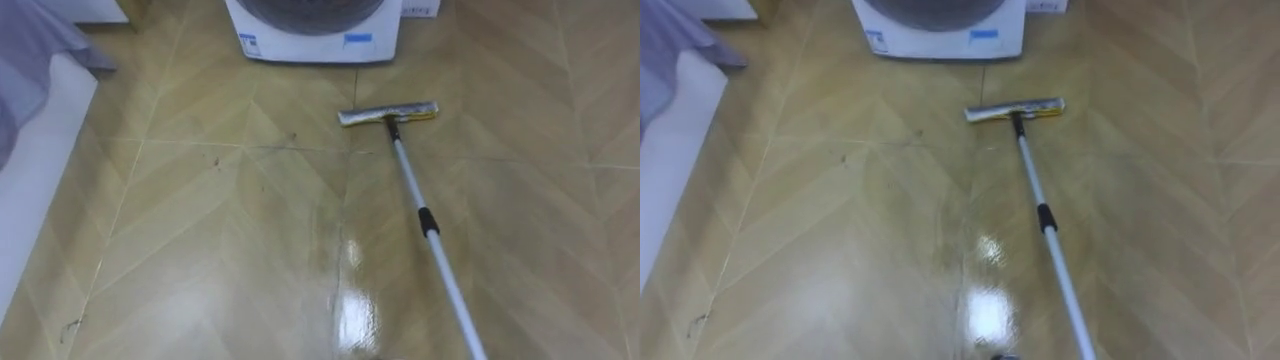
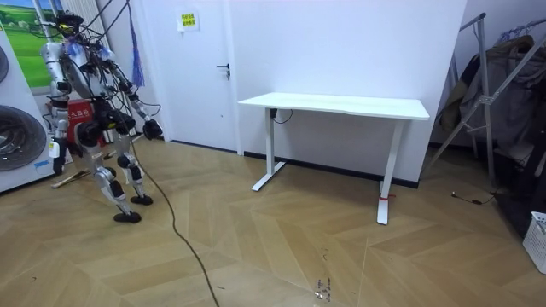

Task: Mop floor

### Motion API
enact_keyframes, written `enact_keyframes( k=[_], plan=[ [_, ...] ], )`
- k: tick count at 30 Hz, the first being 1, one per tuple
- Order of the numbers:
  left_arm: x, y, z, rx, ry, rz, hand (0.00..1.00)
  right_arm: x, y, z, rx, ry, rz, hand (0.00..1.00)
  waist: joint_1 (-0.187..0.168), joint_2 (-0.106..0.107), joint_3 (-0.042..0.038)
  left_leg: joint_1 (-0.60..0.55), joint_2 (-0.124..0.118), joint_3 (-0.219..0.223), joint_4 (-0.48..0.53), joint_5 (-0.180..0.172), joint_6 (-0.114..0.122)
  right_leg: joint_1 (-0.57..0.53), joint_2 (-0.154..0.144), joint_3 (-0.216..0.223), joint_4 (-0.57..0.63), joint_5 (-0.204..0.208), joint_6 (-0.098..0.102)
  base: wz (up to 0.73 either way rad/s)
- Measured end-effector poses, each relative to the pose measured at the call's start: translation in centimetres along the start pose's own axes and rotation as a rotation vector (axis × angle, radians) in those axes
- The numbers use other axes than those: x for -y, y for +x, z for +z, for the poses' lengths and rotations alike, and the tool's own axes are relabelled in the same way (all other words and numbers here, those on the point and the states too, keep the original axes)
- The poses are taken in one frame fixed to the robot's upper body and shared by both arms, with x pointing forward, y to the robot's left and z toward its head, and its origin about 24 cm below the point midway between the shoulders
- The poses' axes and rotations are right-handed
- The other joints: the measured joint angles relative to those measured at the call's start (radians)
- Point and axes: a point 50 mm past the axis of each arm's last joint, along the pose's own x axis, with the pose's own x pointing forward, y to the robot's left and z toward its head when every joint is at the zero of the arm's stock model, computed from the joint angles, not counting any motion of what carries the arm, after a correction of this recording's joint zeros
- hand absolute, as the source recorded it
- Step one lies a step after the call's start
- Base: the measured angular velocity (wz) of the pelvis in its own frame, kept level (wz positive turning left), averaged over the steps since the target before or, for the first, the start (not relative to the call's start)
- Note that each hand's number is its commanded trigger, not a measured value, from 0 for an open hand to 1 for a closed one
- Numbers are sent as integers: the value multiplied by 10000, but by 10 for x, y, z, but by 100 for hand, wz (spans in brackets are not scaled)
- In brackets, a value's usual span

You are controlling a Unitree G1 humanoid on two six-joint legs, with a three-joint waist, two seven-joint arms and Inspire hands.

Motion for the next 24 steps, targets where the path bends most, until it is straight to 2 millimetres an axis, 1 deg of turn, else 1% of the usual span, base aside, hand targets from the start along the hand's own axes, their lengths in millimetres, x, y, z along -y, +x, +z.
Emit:
enact_keyframes(
  k=[1,3,6,8,10,12,13,15,17,19,20,21,23,24],
  plan=[
    [0,0,-2,-87,13,4,0,0,0,0,-29,-42,-1,100,2,-21,6,191,11,-25,-152,32,-23,168,32,1,-110,25,-7,0],
    [-2,0,-7,-292,-64,19,0,1,0,1,-87,-179,-36,100,14,-145,47,898,3,-36,-769,290,-28,800,57,-11,-513,122,3,0],
    [-3,0,-11,-382,-53,51,0,1,-1,4,-62,-397,-130,100,14,-224,51,1612,18,-29,-1370,525,-20,1427,114,-46,-1031,243,32,0],
    [-4,0,-14,-457,-77,66,0,2,-1,6,-8,-396,-224,100,11,-238,38,2035,50,-29,-1651,560,-19,1811,177,-21,-1272,263,59,-4],
    [-5,0,-16,-515,-232,130,0,1,-2,14,194,-529,-250,100,33,-290,2,2398,83,-27,-1855,564,-20,2177,228,-17,-1450,272,74,0],
    [-6,0,-14,-482,-255,158,0,3,-4,24,454,-789,-485,100,52,-331,-26,2708,126,3,-1981,567,-18,2526,306,-14,-1709,354,123,-6],
    [-7,0,-14,-478,-258,167,0,4,-5,27,569,-796,-559,100,53,-337,-27,2772,145,10,-2013,567,-18,2606,339,-18,-1801,399,125,-7],
    [-9,0,-14,-485,-254,213,0,6,-8,41,1045,-815,-808,100,65,-357,-35,2998,207,16,-2182,569,-16,2911,403,-35,-2139,531,159,0],
    [-10,0,-11,-412,-250,224,0,5,-9,45,1263,-814,-837,100,129,-370,-34,3182,242,25,-2233,575,-7,3183,495,-28,-2386,618,189,2],
    [-10,1,-10,-398,-247,178,0,2,-9,47,1331,-824,-768,100,287,-401,-46,3401,273,57,-2324,575,-6,3445,532,-18,-2589,669,201,-4],
    [-11,1,-11,-412,-361,114,0,0,-9,49,1429,-857,-703,100,293,-413,-52,3470,285,73,-2325,575,-6,3560,541,-17,-2684,701,215,0],
    [-12,1,-12,-438,-426,99,0,-1,-9,50,1479,-901,-671,100,292,-444,-39,3502,285,75,-2336,575,-6,3592,542,-11,-2698,703,216,0],
    [-14,0,-16,-531,-549,80,0,-9,-8,48,1552,-950,-496,100,264,-460,-50,3628,306,70,-2358,575,-6,3785,555,-11,-2850,745,220,0],
    [-15,0,-16,-548,-539,74,0,-11,-8,47,1557,-949,-438,100,270,-492,-28,3682,309,79,-2388,575,-6,3818,555,2,-2843,745,220,0]
  ],
)
